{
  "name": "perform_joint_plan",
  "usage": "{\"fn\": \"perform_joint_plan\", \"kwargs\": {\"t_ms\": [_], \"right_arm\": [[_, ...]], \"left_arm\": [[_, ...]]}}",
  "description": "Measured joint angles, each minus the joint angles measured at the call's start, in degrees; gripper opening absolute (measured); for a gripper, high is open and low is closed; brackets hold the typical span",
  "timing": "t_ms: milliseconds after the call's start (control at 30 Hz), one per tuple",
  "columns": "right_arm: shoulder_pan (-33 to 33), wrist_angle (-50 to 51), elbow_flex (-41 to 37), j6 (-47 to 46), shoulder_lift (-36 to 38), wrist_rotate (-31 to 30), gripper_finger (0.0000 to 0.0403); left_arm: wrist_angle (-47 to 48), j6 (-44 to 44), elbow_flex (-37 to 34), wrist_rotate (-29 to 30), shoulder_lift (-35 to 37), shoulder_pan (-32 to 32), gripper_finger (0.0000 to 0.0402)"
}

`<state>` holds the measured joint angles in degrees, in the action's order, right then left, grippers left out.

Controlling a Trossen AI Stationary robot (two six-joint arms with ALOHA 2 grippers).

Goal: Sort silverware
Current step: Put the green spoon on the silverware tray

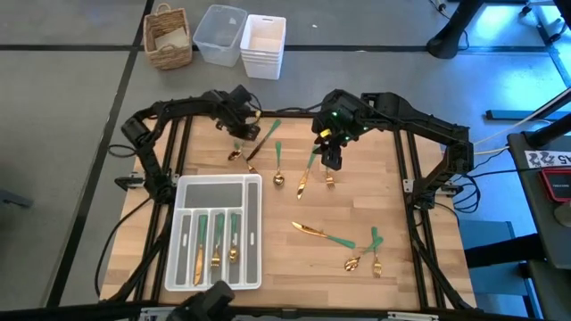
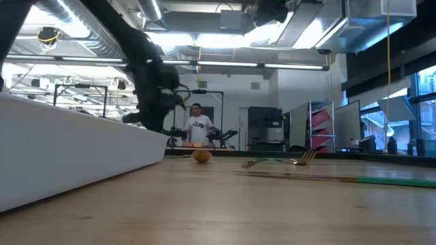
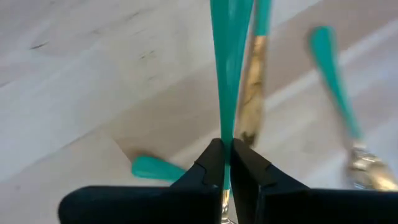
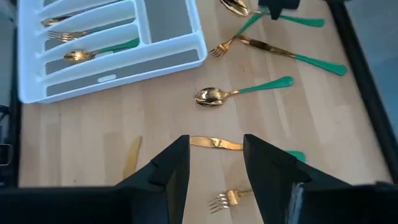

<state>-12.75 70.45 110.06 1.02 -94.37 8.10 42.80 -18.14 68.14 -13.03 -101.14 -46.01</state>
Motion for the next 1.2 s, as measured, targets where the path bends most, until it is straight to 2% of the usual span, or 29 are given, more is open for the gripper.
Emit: {"fn": "perform_joint_plan", "kwargs": {"t_ms": [133, 233, 400, 567, 733, 867, 967, 1067, 1200], "right_arm": [[0.0, 0.4, 0.0, 2.4, 0.0, -5.4, 0.0153], [-0.7, 0.4, 0.0, 2.7, 0.0, -9.9, 0.0153], [-4.1, -0.2, 0.0, 4.0, 0.0, -11.0, 0.0153], [-8.5, -2.2, 0.0, 4.0, 0.0, -10.5, 0.0153], [-12.8, -6.2, 0.0, 6.9, -0.5, -6.6, 0.0153], [-15.3, -9.1, 0.0, 10.8, -1.4, -3.4, 0.0153], [-16.6, -9.9, 0.0, 13.0, -2.7, -1.9, 0.0153], [-17.2, -9.9, 0.0, 14.6, -4.4, -1.0, 0.0153], [-17.3, -10.0, 0.0, 16.3, -6.8, 0.1, 0.0153]], "left_arm": [[4.3, -0.4, 0.1, -5.1, 5.3, -0.8, 0.0003], [10.7, -1.6, 0.1, -6.3, 10.0, 0.3, 0.0003], [20.3, -9.4, -0.1, -6.4, 20.8, 5.9, 0.0002], [24.8, -26.6, -0.3, -4.7, 32.4, 18.0, 0.0002], [24.4, -52.0, -0.3, 9.2, 38.8, 37.3, 0.0002], [22.5, -71.3, -0.3, 19.5, 36.5, 54.2, 0.0002], [18.2, -83.1, -0.3, 24.2, 31.2, 64.0, 0.0003], [13.2, -91.4, -0.3, 26.3, 24.7, 70.3, 0.0002], [8.3, -99.4, -0.4, 27.1, 16.8, 75.1, 0.0002]]}}
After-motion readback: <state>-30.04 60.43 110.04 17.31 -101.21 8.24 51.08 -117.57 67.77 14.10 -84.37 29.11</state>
